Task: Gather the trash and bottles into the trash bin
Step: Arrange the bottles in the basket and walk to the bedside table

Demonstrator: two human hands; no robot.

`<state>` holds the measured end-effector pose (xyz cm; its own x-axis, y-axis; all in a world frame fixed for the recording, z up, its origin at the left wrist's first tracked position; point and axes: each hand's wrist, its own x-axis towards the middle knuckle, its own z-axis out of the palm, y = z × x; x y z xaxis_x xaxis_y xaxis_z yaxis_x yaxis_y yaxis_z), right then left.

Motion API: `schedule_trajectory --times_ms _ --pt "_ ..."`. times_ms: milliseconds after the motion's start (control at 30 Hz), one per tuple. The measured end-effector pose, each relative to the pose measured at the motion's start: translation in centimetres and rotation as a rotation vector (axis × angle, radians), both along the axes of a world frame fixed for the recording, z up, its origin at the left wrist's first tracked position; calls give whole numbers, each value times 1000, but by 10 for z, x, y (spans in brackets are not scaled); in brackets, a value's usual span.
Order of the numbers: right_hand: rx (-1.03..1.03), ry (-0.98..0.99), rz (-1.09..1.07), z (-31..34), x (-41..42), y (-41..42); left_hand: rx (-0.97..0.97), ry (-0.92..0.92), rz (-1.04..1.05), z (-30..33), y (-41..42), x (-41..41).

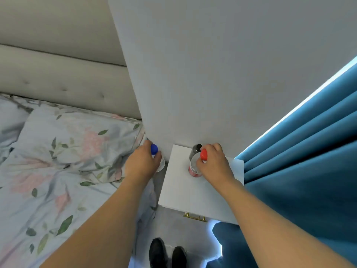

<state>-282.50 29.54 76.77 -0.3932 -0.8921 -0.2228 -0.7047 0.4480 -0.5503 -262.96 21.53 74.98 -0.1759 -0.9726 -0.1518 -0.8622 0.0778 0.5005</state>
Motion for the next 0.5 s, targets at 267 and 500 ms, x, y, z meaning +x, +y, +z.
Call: schedule_trajectory --times_ms 267,500 --pt "-51 -10 326 37 109 -48 -78 -39 271 24 10 108" --pt "-68 -15 654 46 193 -77 -121 -46 556 39 35 178"
